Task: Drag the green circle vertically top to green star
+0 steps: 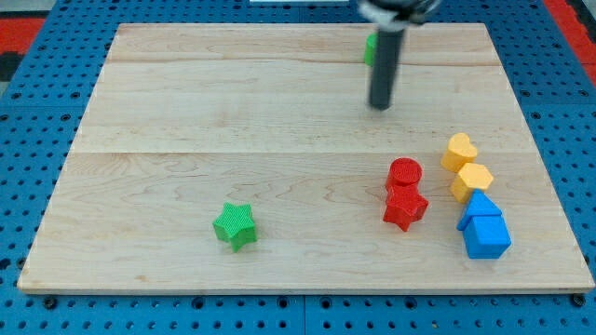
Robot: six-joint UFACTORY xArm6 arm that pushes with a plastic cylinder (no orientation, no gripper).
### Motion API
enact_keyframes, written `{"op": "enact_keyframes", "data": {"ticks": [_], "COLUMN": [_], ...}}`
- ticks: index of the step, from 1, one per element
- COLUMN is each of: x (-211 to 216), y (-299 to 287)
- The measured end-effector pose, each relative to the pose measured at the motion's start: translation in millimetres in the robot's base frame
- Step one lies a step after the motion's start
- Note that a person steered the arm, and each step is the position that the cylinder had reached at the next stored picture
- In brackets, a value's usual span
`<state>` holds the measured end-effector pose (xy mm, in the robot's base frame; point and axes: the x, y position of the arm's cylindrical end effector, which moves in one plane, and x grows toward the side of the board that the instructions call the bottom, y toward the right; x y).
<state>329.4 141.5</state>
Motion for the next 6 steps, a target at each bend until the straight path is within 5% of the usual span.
{"op": "enact_keyframes", "data": {"ticks": [1, 2, 4, 5, 6], "x": [-79, -93, 35, 8, 2], "y": [15, -45, -150, -132, -203]}}
